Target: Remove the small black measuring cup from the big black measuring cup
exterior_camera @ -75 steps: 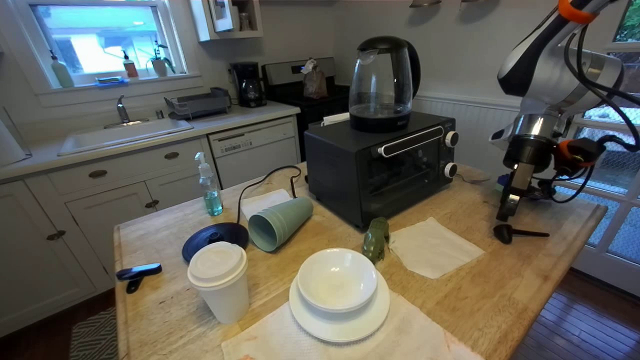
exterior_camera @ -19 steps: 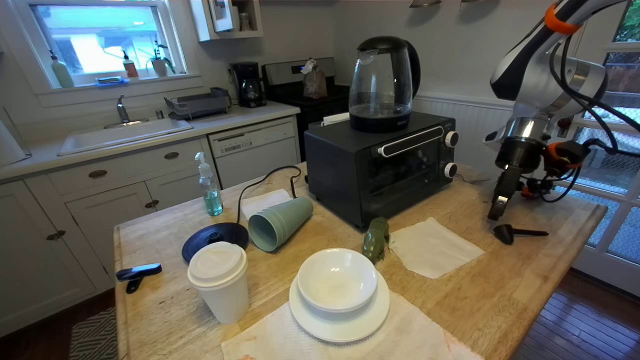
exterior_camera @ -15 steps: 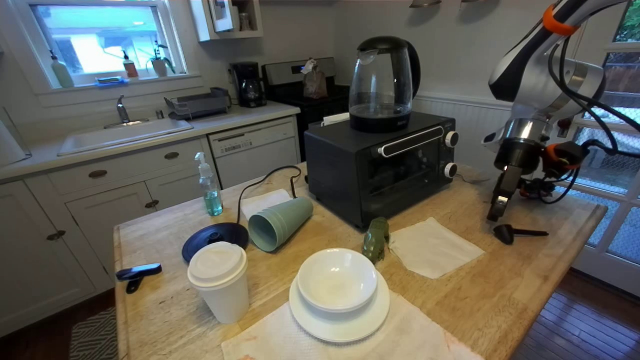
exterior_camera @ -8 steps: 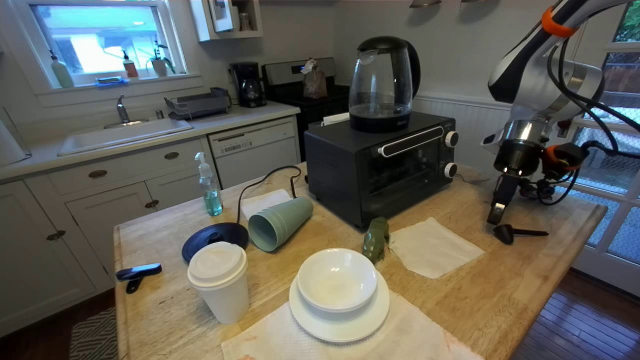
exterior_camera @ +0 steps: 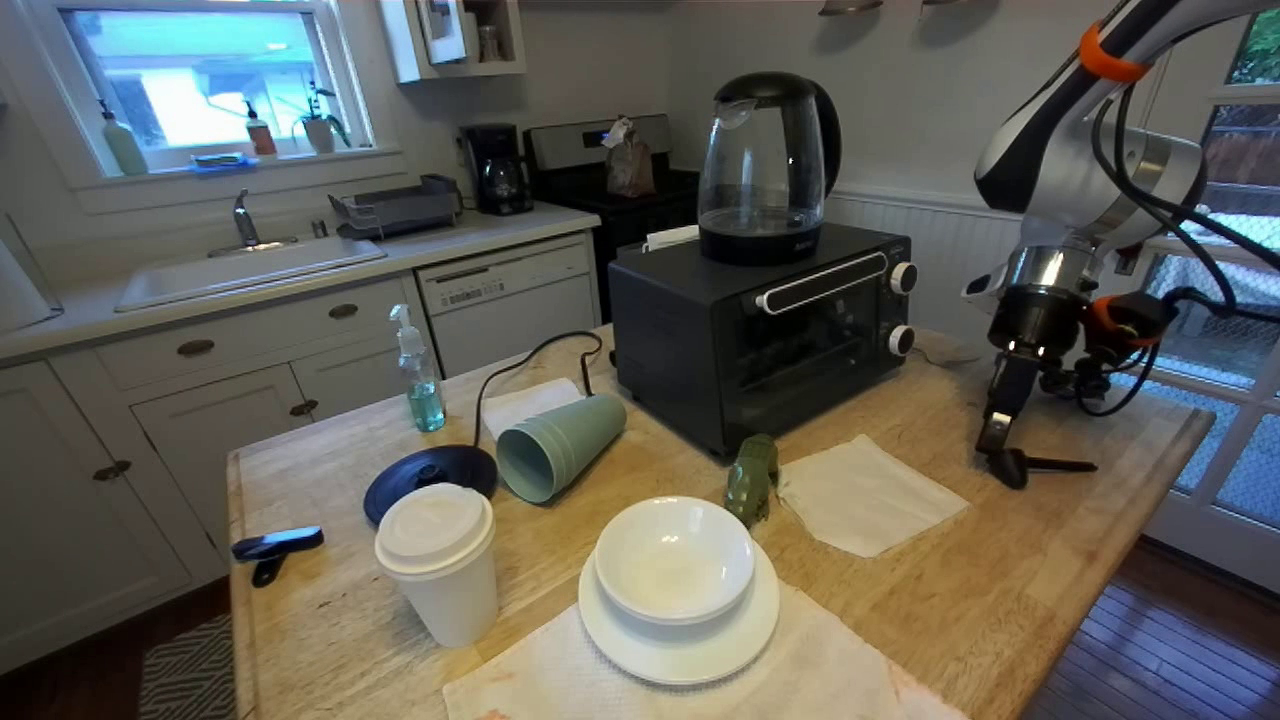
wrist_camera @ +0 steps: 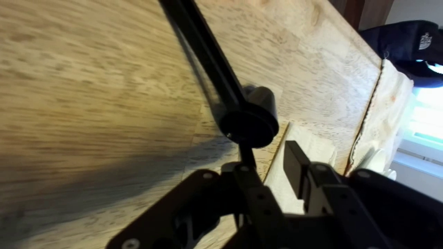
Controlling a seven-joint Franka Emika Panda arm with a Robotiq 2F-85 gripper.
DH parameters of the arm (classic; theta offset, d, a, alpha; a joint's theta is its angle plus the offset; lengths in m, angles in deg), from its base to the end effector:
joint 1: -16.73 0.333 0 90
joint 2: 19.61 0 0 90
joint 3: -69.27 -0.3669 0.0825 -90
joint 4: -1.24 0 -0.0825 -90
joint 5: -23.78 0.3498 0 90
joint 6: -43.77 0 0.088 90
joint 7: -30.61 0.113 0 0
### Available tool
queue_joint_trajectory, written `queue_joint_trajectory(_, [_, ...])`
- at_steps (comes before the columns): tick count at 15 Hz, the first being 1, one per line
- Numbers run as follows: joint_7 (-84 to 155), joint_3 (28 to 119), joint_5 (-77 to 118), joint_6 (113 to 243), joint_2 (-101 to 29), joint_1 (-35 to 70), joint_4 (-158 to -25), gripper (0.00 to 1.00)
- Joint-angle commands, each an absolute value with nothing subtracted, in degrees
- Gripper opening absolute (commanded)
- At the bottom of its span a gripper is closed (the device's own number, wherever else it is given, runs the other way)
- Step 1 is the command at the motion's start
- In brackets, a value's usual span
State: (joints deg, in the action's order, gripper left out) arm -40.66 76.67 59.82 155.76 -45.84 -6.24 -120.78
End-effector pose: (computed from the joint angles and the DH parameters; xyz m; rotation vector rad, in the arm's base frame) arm 0.4585 -0.2184 0.2351 -2.3875 -0.3358 0.0545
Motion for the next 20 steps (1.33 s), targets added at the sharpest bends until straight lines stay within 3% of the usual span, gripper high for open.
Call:
queue_joint_trajectory(1, [-41.29, 76.67, 59.53, 154.51, -46.85, -6.41, -119.44, 0.27])
queue_joint_trajectory(5, [-41.37, 76.65, 59.65, 154.58, -46.87, -6.45, -119.38, 0.0])
queue_joint_trajectory(20, [-41.15, 76.66, 61.83, 154.84, -47.12, -7.58, -117.2, 0.0])
